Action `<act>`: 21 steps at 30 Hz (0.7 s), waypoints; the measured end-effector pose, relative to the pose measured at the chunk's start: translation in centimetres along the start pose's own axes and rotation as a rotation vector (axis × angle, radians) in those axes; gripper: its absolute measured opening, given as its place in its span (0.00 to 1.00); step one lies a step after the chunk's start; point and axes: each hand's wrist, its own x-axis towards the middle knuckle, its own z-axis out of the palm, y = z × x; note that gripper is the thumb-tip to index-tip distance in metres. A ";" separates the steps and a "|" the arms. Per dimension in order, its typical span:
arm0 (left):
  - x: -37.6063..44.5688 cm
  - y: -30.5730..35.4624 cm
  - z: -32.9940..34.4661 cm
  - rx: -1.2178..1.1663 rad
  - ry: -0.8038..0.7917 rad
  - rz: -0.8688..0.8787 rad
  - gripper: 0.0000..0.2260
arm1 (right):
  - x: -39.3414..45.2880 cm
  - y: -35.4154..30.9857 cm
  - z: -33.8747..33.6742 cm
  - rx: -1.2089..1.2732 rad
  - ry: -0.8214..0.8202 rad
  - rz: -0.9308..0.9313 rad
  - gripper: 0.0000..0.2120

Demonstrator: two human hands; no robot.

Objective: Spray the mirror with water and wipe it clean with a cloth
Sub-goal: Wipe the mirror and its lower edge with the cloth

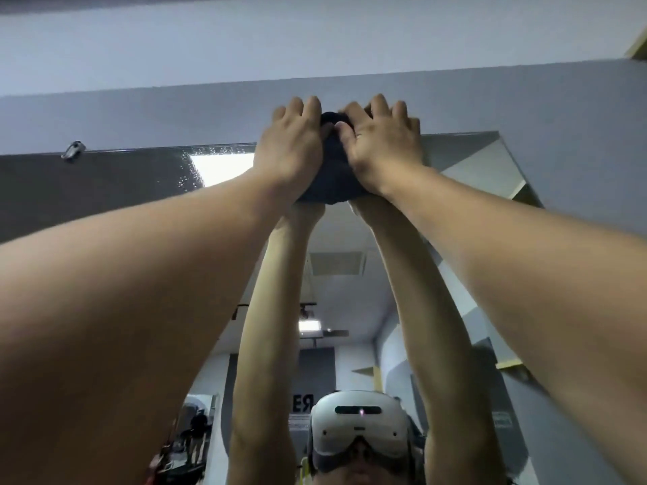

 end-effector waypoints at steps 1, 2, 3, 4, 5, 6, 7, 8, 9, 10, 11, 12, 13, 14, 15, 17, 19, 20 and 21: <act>-0.7 -0.1 -0.1 -0.007 0.019 0.008 0.16 | -0.7 -0.1 -0.1 0.003 0.019 -0.007 0.19; -1.3 -0.2 -0.2 -0.012 0.028 0.012 0.16 | -1.4 -0.3 -0.2 0.006 0.026 -0.013 0.19; -1.9 -0.2 -0.5 -0.011 0.032 0.017 0.16 | -2.1 -0.6 -0.4 0.007 0.020 -0.021 0.19; -2.6 -0.3 -0.8 -0.006 0.033 0.026 0.15 | -2.8 -1.0 -0.8 0.009 0.007 -0.030 0.19; -3.6 -0.4 -1.2 -0.001 0.042 0.041 0.15 | -3.7 -1.4 -1.2 0.012 -0.011 -0.040 0.19; -4.9 -0.6 -1.5 -0.001 0.065 0.072 0.15 | -4.8 -1.8 -1.7 0.018 -0.027 -0.053 0.19; -6.3 -0.8 -1.8 0.000 0.090 0.111 0.15 | -6.1 -2.1 -2.2 0.024 -0.043 -0.067 0.19; -8.0 -0.9 -2.4 0.011 0.106 0.137 0.16 | -7.7 -2.6 -2.8 0.022 -0.061 -0.080 0.19; -9.7 -1.0 -3.1 0.029 0.115 0.150 0.16 | -9.5 -3.0 -3.3 0.011 -0.082 -0.088 0.20; -11.6 -1.1 -3.9 0.054 0.119 0.160 0.15 | -11.5 -3.6 -3.6 -0.009 -0.102 -0.095 0.20; -13.4 -1.2 -4.8 0.079 0.117 0.176 0.14 | -13.6 -4.3 -3.9 -0.028 -0.104 -0.102 0.21; -15.3 -1.2 -5.8 0.102 0.108 0.203 0.12 | -15.6 -4.9 -4.1 -0.045 -0.091 -0.104 0.21; -17.2 -1.1 -6.8 0.124 0.100 0.240 0.10 | -17.4 -5.7 -4.3 -0.052 -0.079 -0.101 0.22; -19.0 -1.1 -7.8 0.145 0.080 0.281 0.09 | -18.9 -6.3 -4.4 -0.053 -0.071 -0.098 0.23; -20.7 -1.0 -8.7 0.154 0.050 0.322 0.09 | -20.0 -6.8 -4.4 -0.058 -0.072 -0.095 0.23; -23.3 -0.9 -10.0 0.109 -0.035 0.362 0.17 | -21.7 -7.8 -4.6 -0.043 -0.109 -0.094 0.22; -24.3 -1.1 -10.8 0.046 -0.092 0.395 0.23 | -22.5 -8.4 -5.0 0.033 -0.150 -0.109 0.21; -24.2 -1.3 -11.2 0.051 -0.111 0.415 0.25 | -22.7 -8.4 -5.3 0.099 -0.175 -0.128 0.21; -23.9 -1.5 -11.5 0.078 -0.121 0.438 0.28 | -22.8 -8.2 -5.6 0.175 -0.202 -0.148 0.21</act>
